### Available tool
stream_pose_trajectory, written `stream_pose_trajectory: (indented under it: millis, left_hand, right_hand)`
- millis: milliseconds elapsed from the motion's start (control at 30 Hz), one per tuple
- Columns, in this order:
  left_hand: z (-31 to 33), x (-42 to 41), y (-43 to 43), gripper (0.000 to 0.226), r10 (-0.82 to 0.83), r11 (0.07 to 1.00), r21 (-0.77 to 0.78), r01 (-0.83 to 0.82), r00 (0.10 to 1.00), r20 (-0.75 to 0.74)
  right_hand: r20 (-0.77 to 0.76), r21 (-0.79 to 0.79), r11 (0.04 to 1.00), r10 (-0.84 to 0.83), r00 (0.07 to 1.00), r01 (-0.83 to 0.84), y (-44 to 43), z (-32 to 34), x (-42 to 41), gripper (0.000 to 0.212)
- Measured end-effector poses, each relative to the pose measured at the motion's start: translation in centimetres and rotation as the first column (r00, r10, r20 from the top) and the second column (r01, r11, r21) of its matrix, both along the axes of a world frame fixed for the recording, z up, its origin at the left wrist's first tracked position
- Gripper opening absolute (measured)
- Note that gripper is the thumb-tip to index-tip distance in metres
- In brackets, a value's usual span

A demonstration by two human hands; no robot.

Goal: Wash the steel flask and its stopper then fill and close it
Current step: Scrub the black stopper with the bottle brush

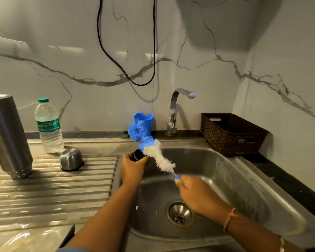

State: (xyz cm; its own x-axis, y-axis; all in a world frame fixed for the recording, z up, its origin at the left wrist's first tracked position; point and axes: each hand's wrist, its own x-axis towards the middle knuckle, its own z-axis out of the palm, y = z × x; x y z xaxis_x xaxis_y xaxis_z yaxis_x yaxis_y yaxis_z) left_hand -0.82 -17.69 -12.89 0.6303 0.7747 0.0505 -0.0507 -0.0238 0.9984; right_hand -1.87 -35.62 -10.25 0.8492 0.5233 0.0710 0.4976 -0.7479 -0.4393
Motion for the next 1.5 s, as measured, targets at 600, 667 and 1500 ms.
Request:
stream_pose_trajectory:
  millis: [600, 667, 1500]
  left_hand:
    - [0.6, 0.0, -0.5, 0.021, -0.465, 0.788, -0.355, 0.503, 0.864, 0.191]
    - [0.7, -0.2, -0.5, 0.019, -0.543, 0.718, -0.378, 0.584, 0.811, 0.219]
    - [0.5, -1.2, -1.3, 0.058, -0.531, 0.774, 0.373, 0.511, 0.845, -0.056]
  right_hand:
    - [-0.522, 0.411, 0.842, -0.097, 0.847, 0.35, 3.3, 1.4, 2.8, 0.036]
    - [-0.575, 0.478, 0.785, -0.058, 0.816, 0.393, 3.8, 1.4, 3.1, 0.032]
    - [-0.633, 0.703, 0.538, 0.175, 0.754, 0.464, 2.5, 0.2, 4.1, 0.022]
